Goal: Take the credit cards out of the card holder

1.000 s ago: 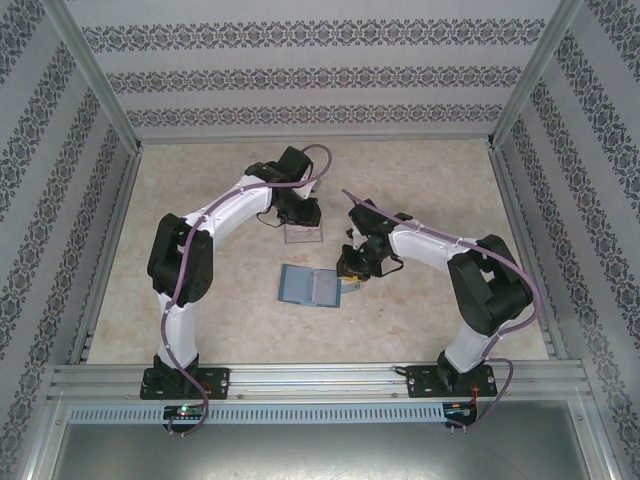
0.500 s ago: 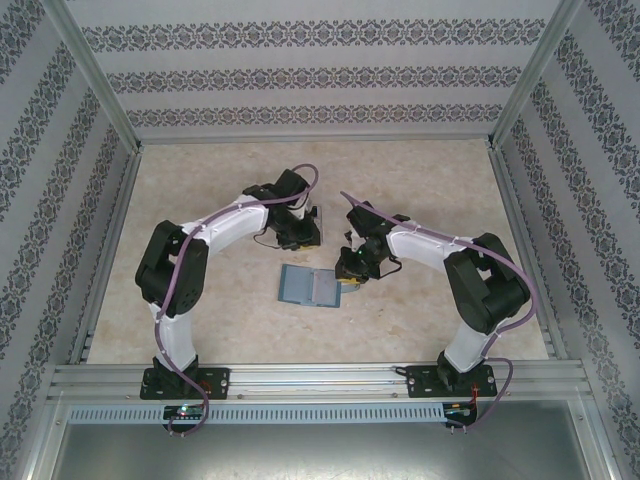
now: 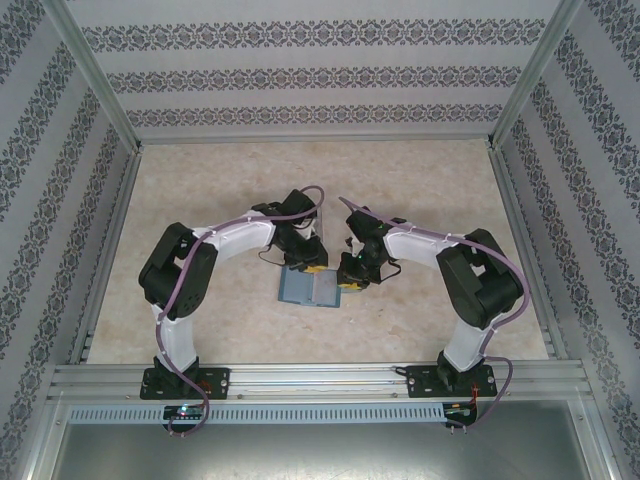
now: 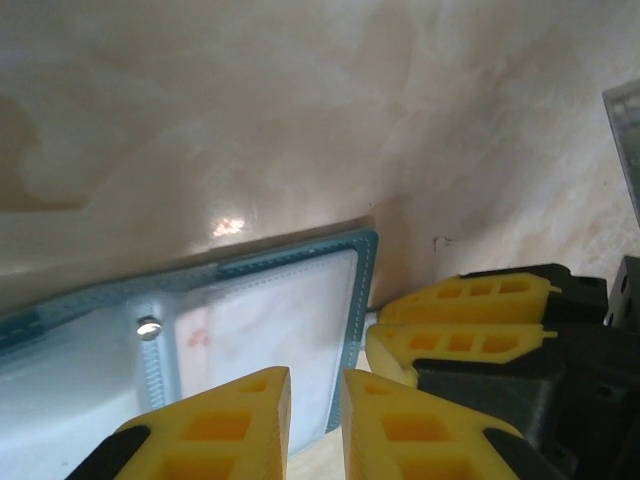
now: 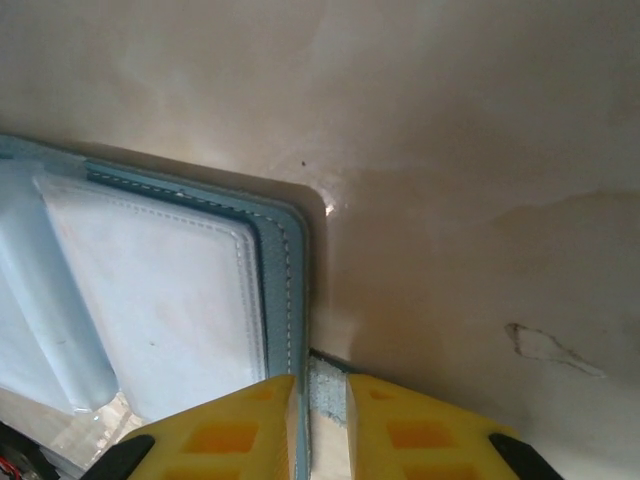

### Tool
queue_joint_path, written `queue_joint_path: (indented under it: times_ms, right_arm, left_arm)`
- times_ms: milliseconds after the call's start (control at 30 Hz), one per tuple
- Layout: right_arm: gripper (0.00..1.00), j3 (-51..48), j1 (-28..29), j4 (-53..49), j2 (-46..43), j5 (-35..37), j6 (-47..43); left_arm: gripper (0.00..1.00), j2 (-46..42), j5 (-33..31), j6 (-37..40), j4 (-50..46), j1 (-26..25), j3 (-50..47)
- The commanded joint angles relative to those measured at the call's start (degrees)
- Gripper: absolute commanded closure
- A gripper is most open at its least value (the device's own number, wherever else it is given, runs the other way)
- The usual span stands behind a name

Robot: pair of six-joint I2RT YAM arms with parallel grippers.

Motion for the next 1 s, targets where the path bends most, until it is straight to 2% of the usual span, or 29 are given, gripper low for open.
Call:
queue_joint_path:
  times_ms: [0,333,967]
  right_arm:
    - [0.79,-1.14,0.21,0.0,1.25,0.9,-0.69]
    - [0.88,-1.97,0.02,0.44,1.89,1.15,-0.81]
    - [0.89,-1.97,-0.24,0.44,2.06,1.12,-0.73]
  left_arm:
    - [0.81,-1.12,1.93,-1.1,1.75,-1.66,-0.62]
    - [0.83,0.46,2.9,-1.98,1.76,-3.92,-0.71]
    - [0.86,4.0,4.7,-2.52,3.67,-5.5,-3.07]
